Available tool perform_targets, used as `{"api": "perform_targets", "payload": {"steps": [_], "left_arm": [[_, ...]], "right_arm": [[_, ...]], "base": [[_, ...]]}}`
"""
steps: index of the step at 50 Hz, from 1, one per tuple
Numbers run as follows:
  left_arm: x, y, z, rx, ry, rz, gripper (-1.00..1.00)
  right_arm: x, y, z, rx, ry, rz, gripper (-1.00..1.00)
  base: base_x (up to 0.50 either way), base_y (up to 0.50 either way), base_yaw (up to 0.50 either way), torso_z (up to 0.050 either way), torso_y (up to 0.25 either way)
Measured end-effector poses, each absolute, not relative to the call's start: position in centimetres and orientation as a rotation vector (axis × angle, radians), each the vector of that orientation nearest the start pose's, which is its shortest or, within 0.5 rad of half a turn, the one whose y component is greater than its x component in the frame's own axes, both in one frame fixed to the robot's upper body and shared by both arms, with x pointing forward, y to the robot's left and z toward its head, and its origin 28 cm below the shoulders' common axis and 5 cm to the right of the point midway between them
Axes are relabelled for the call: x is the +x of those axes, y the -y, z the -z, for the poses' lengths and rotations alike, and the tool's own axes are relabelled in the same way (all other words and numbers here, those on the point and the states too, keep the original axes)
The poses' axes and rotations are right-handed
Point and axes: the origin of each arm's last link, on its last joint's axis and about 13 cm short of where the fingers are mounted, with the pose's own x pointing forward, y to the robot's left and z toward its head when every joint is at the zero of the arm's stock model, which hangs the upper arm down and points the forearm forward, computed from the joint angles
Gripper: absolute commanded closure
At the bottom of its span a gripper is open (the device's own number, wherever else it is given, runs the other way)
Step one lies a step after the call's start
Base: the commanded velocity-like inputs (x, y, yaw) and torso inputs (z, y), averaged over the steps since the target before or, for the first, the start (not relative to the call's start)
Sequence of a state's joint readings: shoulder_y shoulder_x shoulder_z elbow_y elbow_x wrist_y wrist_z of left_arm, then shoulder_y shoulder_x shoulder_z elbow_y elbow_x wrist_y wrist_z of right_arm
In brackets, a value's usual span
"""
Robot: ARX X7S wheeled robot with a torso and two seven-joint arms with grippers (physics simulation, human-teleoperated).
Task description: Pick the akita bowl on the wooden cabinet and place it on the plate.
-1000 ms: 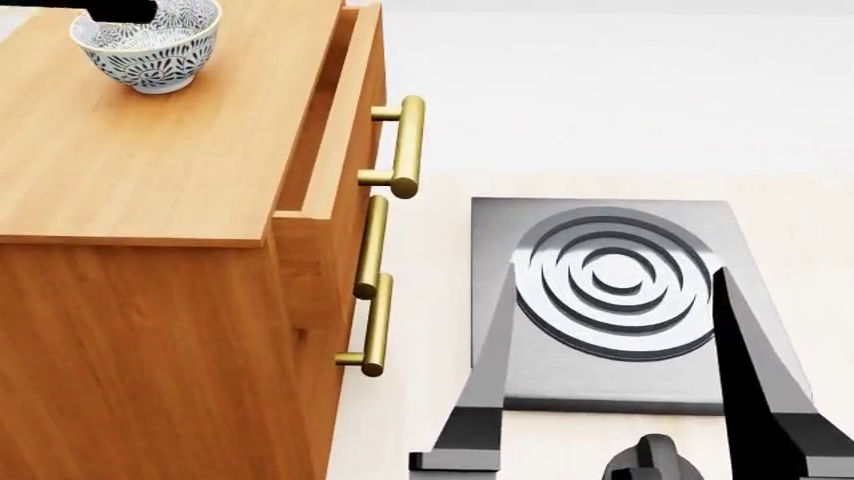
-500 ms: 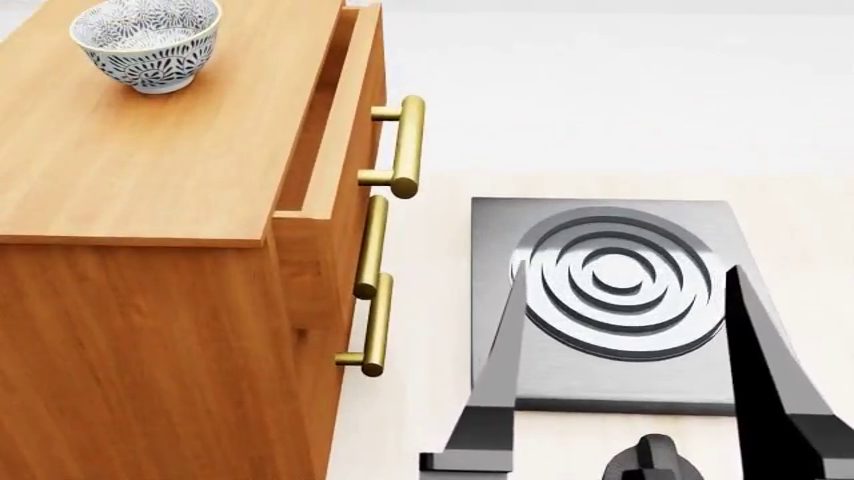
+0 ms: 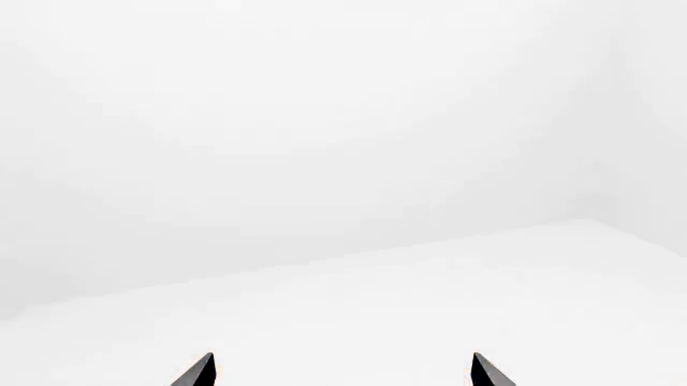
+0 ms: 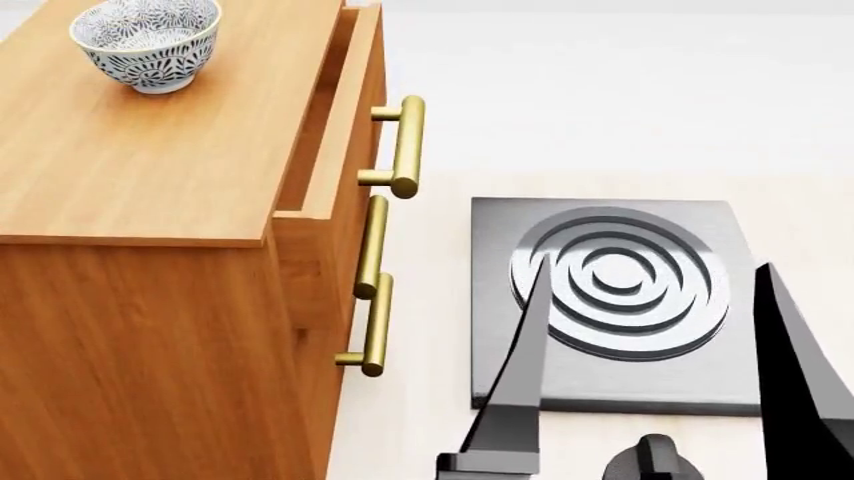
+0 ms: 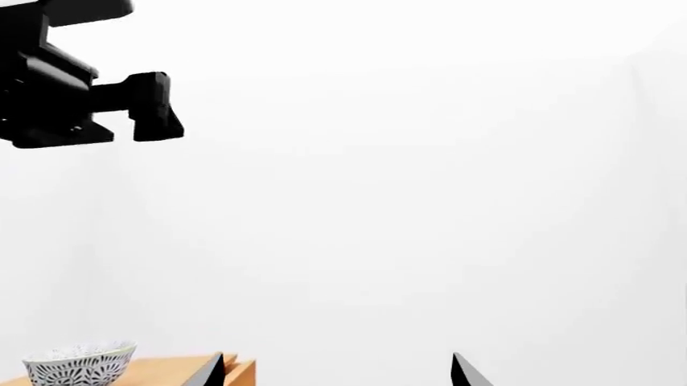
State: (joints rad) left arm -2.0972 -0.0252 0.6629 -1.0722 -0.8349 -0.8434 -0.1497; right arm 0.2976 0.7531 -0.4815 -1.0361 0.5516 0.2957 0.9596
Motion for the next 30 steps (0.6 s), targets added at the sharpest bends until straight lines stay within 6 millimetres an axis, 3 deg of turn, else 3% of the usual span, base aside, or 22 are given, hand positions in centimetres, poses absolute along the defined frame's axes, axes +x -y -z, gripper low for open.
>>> {"api": "perform_targets", "payload": {"steps": [13,30], "left_arm": [[35.8,-17.3,-48.2,0.1,-0.036,0.018,-1.0],[35.5,-19.0,-47.6,0.02,-0.195,-0.111,-1.0]], "right_arm": [[14.8,9.1,-20.2,0.065,0.56,-0.004,-1.0],[14.8,9.2,-20.2,0.067,0.562,-0.003,-1.0]], "base": [[0.0,0.0,0.0,0.0,0.0],[0.0,0.0,0.0,0.0,0.0]]}}
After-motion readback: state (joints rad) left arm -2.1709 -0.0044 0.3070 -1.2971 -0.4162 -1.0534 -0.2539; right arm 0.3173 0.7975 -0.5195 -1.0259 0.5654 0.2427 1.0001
